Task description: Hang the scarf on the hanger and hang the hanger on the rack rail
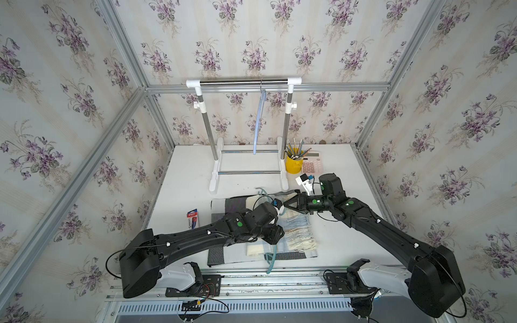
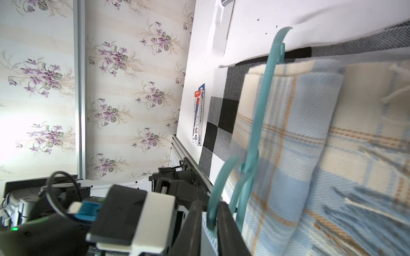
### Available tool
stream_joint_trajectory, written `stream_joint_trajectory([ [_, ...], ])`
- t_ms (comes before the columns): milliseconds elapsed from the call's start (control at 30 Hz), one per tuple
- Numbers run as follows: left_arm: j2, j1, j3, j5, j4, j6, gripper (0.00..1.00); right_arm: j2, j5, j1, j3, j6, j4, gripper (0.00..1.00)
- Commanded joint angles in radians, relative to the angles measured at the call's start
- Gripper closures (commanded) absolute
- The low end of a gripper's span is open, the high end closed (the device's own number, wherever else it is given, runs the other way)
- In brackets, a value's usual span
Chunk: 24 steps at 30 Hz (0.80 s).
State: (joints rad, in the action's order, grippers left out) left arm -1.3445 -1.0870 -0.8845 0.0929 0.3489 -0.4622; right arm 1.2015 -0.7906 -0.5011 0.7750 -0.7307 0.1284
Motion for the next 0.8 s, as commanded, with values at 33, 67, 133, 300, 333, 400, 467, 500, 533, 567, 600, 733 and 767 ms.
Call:
stream_joint_trajectory([
  [33, -0.025, -0.023, 0.001, -0.111, -0.008, -0.009, 0.45, 0.006, -0.021, -0.022, 0.018, -0.011, -0.029, 0.81],
  [67, -0.041, -0.029, -0.009, -0.134, 0.007, -0.017, 0.46, 0.007, -0.019, -0.027, 0.021, -0.013, -0.031, 0.81],
  [133, -0.061, -0.038, -0.027, -0.193, 0.042, -0.035, 0.48, 0.01, -0.015, -0.03, 0.024, -0.019, -0.037, 0.81],
  [300, -0.096, -0.04, -0.054, -0.304, 0.139, -0.091, 0.65, 0.015, -0.002, -0.085, 0.029, -0.033, -0.052, 0.81],
  [333, -0.094, -0.042, -0.056, -0.318, 0.159, -0.1, 0.72, 0.017, 0.001, -0.089, 0.033, -0.032, -0.049, 0.81],
  [400, -0.084, -0.043, -0.053, -0.335, 0.182, -0.115, 0.85, 0.021, 0.01, -0.095, 0.037, -0.029, -0.046, 0.81],
  [467, -0.078, -0.044, -0.04, -0.352, 0.185, -0.134, 0.94, 0.025, 0.019, -0.101, 0.043, -0.025, -0.045, 0.81],
  [500, -0.078, -0.044, -0.032, -0.358, 0.185, -0.146, 0.98, 0.026, 0.025, -0.103, 0.046, -0.021, -0.044, 0.8],
  [533, -0.078, -0.044, -0.027, -0.361, 0.188, -0.156, 1.0, 0.027, 0.029, -0.103, 0.05, -0.014, -0.043, 0.77],
  [567, -0.079, -0.044, -0.019, -0.363, 0.185, -0.163, 1.0, 0.027, 0.034, -0.103, 0.057, 0.0, -0.034, 0.72],
  [600, -0.079, -0.044, -0.012, -0.362, 0.177, -0.167, 1.0, 0.026, 0.048, -0.103, 0.066, 0.02, -0.015, 0.67],
  [733, -0.04, -0.042, 0.007, -0.362, 0.142, -0.183, 1.0, 0.005, 0.136, -0.086, 0.076, 0.079, 0.022, 0.51],
  [767, -0.034, -0.043, 0.01, -0.363, 0.131, -0.188, 1.0, 0.0, 0.155, -0.074, 0.061, 0.078, 0.013, 0.49],
])
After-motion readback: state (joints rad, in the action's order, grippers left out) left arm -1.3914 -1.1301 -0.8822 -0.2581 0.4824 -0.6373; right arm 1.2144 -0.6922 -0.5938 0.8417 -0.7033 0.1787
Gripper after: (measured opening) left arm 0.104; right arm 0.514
